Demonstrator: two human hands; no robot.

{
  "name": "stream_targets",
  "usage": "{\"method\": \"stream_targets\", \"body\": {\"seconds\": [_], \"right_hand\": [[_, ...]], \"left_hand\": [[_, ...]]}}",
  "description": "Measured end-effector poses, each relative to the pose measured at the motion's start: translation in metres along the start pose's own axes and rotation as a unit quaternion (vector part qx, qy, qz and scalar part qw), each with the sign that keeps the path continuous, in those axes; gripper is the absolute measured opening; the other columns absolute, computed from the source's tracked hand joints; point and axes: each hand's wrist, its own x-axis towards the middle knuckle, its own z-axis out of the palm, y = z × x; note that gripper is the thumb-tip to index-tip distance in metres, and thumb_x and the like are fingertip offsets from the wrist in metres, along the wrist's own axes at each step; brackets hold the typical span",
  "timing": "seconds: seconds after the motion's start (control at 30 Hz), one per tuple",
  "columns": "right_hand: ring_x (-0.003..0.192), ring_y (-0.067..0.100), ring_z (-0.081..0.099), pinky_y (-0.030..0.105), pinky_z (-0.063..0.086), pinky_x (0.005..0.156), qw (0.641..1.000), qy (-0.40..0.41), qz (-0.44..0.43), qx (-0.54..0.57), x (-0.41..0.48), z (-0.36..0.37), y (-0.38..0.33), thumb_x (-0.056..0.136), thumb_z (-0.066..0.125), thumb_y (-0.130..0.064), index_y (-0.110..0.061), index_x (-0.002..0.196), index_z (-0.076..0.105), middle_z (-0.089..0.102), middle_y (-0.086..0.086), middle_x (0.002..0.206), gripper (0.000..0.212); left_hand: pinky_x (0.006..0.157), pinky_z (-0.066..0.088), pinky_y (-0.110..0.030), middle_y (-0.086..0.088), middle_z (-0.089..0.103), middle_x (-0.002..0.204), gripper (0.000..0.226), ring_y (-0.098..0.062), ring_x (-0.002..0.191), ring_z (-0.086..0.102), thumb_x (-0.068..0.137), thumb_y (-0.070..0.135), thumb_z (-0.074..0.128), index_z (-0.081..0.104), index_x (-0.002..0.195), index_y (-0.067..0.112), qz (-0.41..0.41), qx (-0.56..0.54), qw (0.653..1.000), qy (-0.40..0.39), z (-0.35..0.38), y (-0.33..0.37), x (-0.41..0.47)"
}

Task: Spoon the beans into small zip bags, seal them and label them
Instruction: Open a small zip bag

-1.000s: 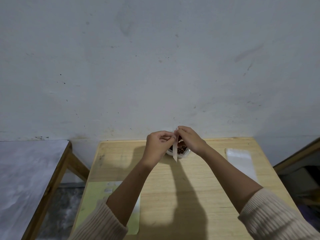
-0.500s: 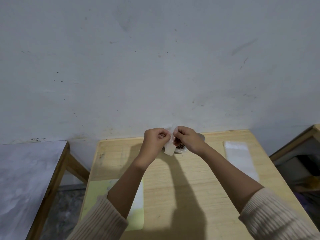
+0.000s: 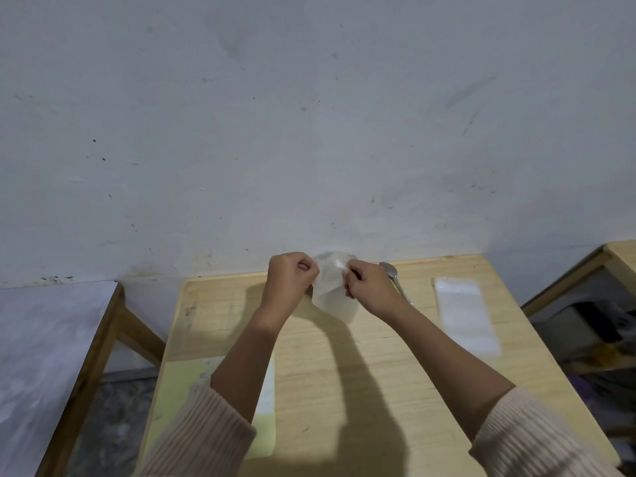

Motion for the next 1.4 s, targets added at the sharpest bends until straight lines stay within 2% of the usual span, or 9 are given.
{"method": "stream_targets", "body": {"seconds": [0.13,0.3,0.43,0.5,0.6,0.87,1.0,1.13,1.4], "right_hand": [[0.069,0.03,0.063,0.036,0.051,0.067,0.997,0.071,-0.001,0.012,0.002,-0.009,0.0,0.09,0.05,-0.013,0.006,0.076,0.057,0.066,0.024,0.078,0.024],[0.069,0.025,0.064,0.033,0.052,0.065,0.996,0.075,-0.032,0.038,0.0,-0.022,-0.006,0.081,0.055,-0.004,-0.01,0.072,0.059,0.067,0.014,0.074,0.011],[0.068,0.018,0.066,0.044,0.055,0.071,0.997,0.055,-0.046,0.024,-0.002,-0.033,-0.01,0.075,0.058,-0.021,-0.027,0.067,0.058,0.066,-0.004,0.068,0.009],[0.067,0.017,0.064,0.049,0.056,0.074,0.997,0.029,-0.062,0.03,-0.007,-0.034,-0.013,0.075,0.059,-0.019,-0.027,0.072,0.058,0.063,-0.005,0.067,0.01],[0.061,0.018,0.058,0.044,0.053,0.066,0.995,0.003,-0.091,0.045,-0.013,-0.034,-0.018,0.077,0.057,-0.008,-0.025,0.082,0.05,0.058,-0.002,0.068,0.019],[0.063,0.008,0.053,0.022,0.045,0.061,0.994,-0.014,-0.107,0.009,-0.02,-0.022,-0.022,0.082,0.056,0.0,-0.012,0.08,0.07,0.065,0.006,0.074,0.019],[0.069,0.005,0.054,0.002,0.037,0.057,0.997,0.003,-0.067,-0.043,-0.021,-0.016,-0.023,0.078,0.069,-0.016,-0.009,0.092,0.071,0.065,0.002,0.078,0.016],[0.07,0.01,0.056,0.002,0.038,0.056,0.996,0.027,-0.053,-0.062,-0.017,-0.013,-0.023,0.07,0.078,-0.028,-0.012,0.093,0.067,0.063,0.0,0.076,0.031],[0.066,0.0,0.052,0.004,0.035,0.053,0.993,-0.025,-0.05,-0.106,-0.008,-0.004,-0.03,0.077,0.066,-0.022,-0.021,0.079,0.066,0.056,-0.015,0.069,0.002]], "left_hand": [[0.062,0.046,-0.011,0.003,0.064,0.064,0.014,0.002,0.058,0.056,0.082,0.009,0.064,0.067,0.069,0.012,0.048,-0.025,0.998,-0.031,0.006,0.01,-0.012],[0.087,0.05,-0.022,-0.001,0.063,0.099,0.017,-0.002,0.091,0.06,0.087,0.019,0.065,0.067,0.101,0.011,0.096,-0.1,0.983,-0.117,0.017,0.014,-0.028],[0.102,0.036,-0.018,0.017,0.033,0.14,0.083,0.006,0.128,0.033,0.07,0.039,0.08,0.034,0.139,0.031,0.097,-0.059,0.974,-0.195,0.012,0.005,-0.028],[0.107,0.027,-0.019,0.023,0.009,0.151,0.114,0.008,0.137,0.012,0.06,0.044,0.084,0.011,0.146,0.036,0.118,-0.004,0.969,-0.218,0.01,0.0,-0.029],[0.113,0.019,-0.026,0.023,-0.012,0.153,0.132,0.005,0.141,-0.008,0.055,0.048,0.085,-0.011,0.145,0.038,0.159,0.062,0.964,-0.204,0.01,-0.002,-0.03],[0.101,0.034,-0.024,0.005,0.005,0.151,0.133,-0.01,0.139,0.017,0.056,0.04,0.087,-0.009,0.146,0.032,0.152,0.06,0.981,-0.106,0.016,-0.002,-0.032],[0.093,0.038,-0.021,0.003,0.015,0.146,0.121,-0.008,0.133,0.027,0.059,0.041,0.086,0.004,0.147,0.029,0.168,0.06,0.98,-0.091,0.018,-0.006,-0.033],[0.089,0.044,-0.025,0.007,0.027,0.139,0.104,-0.007,0.127,0.034,0.061,0.037,0.085,0.02,0.143,0.027,0.171,0.038,0.982,-0.066,0.018,-0.01,-0.033],[0.089,0.037,-0.014,0.007,0.033,0.134,0.1,-0.005,0.123,0.037,0.062,0.039,0.082,0.025,0.142,0.021,0.204,0.042,0.976,-0.069,0.018,-0.016,-0.029]]}}
